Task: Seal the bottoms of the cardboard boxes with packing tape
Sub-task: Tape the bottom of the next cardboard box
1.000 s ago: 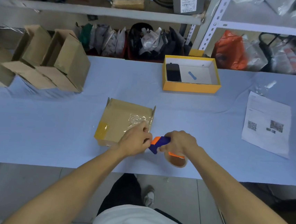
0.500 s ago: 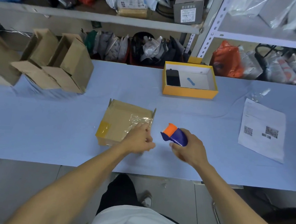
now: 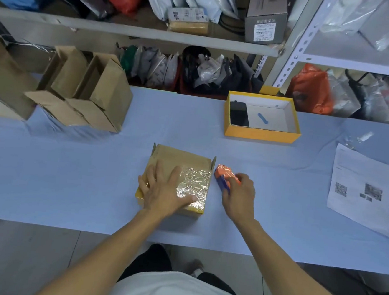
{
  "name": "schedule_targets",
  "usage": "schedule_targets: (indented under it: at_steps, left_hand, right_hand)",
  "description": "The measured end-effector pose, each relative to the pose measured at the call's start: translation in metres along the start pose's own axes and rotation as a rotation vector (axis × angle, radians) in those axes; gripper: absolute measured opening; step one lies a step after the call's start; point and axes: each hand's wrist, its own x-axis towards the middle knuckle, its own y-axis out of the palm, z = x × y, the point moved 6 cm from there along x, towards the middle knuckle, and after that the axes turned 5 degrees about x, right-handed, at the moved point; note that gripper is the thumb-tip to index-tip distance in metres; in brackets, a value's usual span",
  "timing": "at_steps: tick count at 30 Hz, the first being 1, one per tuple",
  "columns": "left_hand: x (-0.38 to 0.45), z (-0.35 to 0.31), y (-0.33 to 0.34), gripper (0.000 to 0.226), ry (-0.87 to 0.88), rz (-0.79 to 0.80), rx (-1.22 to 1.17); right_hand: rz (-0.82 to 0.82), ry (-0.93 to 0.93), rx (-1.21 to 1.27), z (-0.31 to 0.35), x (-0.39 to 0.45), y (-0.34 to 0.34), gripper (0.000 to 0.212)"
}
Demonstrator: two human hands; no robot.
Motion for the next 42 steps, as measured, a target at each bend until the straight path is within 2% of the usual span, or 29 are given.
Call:
schedule_targets:
  at_steps: [2,4,6,8,11,13,15,18,21,23,25,28,31,34,38,42]
  left_hand:
    - [0.002,0.005,0.002,0.102,0.021,0.006,0.015]
    - [0.001,0.009,0.003,0.105,0.047,0.022,0.033]
    - [-0.002,0.015,0.003,0.108,0.035,0.013,0.030]
    - [-0.008,0.019,0.000,0.111,-0.061,-0.043,0.007]
    - [-0.028,0.023,-0.001,0.110,-0.334,-0.144,-0.162]
    - [-0.044,0.020,0.007,0.110,-0.492,-0.164,-0.400]
    - [-0.059,0.013,0.016,0.107,-0.571,-0.193,-0.631]
    - [-0.069,0.001,0.015,0.094,-0.566,-0.293,-0.819]
    - [-0.073,-0.003,0.013,0.075,-0.554,-0.322,-0.900]
    - [-0.077,-0.001,0.011,0.069,-0.552,-0.306,-0.920]
    - [-0.081,0.002,0.006,0.068,-0.556,-0.297,-0.900]
    - [-0.086,0.000,-0.012,0.074,-0.466,-0.371,-0.966]
    - [-0.087,-0.001,-0.037,0.070,-0.382,-0.450,-1.015]
    - [-0.084,0.000,-0.054,0.057,-0.348,-0.516,-1.062]
    - [-0.087,0.000,-0.064,0.049,-0.361,-0.559,-1.005]
    - [-0.093,0.000,-0.081,0.042,-0.378,-0.590,-0.855]
  right_hand:
    - [0.010,-0.087,0.104,0.021,0.016,-0.007,0.031]
    - [0.159,-0.145,0.209,0.043,0.039,-0.007,0.040]
    - [0.356,-0.168,0.153,0.062,0.059,0.001,0.054]
    - [0.551,-0.169,0.018,0.072,0.073,0.018,0.070]
    - [0.771,-0.134,-0.018,0.081,0.086,0.038,0.090]
    - [0.778,-0.130,0.030,0.084,0.095,0.039,0.092]
    - [0.719,-0.212,0.066,0.088,0.096,0.033,0.085]
    - [0.654,-0.359,0.202,0.097,0.083,0.019,0.081]
    - [0.723,-0.475,0.290,0.098,0.066,0.011,0.089]
    - [0.804,-0.514,0.295,0.095,0.056,0.007,0.091]
    - [0.791,-0.515,0.342,0.095,0.051,0.000,0.084]
    - [0.645,-0.383,0.614,0.099,0.054,-0.020,0.054]
    - [0.597,-0.270,0.827,0.104,0.054,-0.033,0.032]
    - [0.568,-0.312,0.808,0.113,0.044,-0.039,0.029]
    - [0.709,-0.406,0.764,0.122,0.027,-0.039,0.042]
    - [0.690,-0.303,0.926,0.114,0.031,-0.045,0.036]
